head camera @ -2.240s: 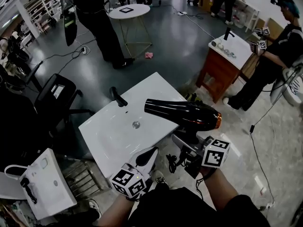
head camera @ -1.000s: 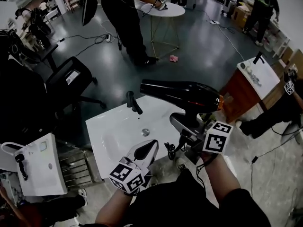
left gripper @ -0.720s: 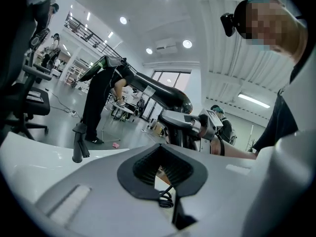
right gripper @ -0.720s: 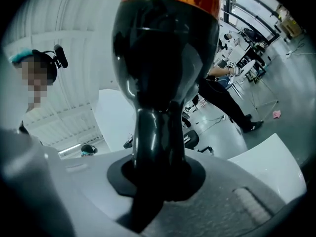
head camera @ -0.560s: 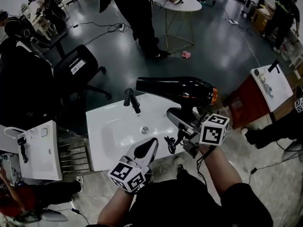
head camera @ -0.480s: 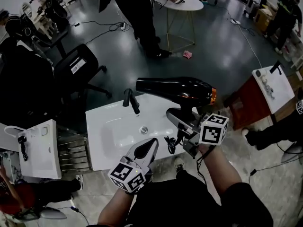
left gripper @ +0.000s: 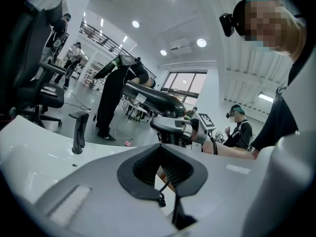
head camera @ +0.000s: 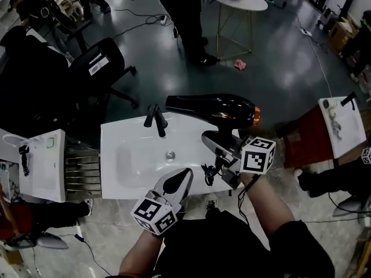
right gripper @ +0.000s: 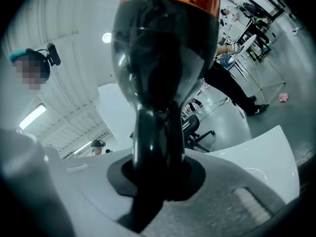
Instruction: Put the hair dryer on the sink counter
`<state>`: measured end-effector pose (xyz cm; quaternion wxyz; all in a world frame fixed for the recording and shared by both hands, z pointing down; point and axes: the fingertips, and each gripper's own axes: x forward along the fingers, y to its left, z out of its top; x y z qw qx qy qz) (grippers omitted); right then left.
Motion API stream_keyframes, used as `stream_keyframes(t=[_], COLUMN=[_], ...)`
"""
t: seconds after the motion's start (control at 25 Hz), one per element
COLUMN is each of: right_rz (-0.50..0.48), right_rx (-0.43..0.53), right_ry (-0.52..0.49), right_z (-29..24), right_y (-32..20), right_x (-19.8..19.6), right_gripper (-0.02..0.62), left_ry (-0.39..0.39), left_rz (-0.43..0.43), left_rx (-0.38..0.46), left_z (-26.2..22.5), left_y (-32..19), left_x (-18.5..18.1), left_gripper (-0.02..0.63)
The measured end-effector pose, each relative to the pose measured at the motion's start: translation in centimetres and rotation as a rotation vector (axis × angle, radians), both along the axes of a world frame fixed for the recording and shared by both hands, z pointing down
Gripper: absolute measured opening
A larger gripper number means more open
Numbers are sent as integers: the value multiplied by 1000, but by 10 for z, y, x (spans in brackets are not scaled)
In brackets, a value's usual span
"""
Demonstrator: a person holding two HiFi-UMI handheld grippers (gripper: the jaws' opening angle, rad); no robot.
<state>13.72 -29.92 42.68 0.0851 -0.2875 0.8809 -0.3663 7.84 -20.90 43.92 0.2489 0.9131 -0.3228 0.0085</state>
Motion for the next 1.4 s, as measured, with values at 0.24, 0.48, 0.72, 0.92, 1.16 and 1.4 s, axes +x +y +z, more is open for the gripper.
stream_keyframes(t=[0.24,0.48,0.72,0.92,1.16,1.4], right_rz=[-50,-81,-99,-100,-131,-148], right_rx=[-41,-109,-166,-234,-319,-398], right_ry=[-6,-17,-42,-48,-47,-31], right_z=[22,48,75,108,145,179], right_y=[-16,-25,-36,-46,-51,-55], right_x=[5,8,7,5,3,-2], right_gripper=[49,49,48,48,48,48], left_ry=[-11,-24,-31,-30,-26,-28], left_rz=[-50,-76,-84,-81,-89,-104], left_rx=[-25,-50,-66,-83,-106,-123], left_z=[6,14,25,43,53,60], left_y=[-5,-7,-11,-11,-6,0], left_x=[8,15,21,23,25,22], left_gripper=[3,3,3,3,3,3])
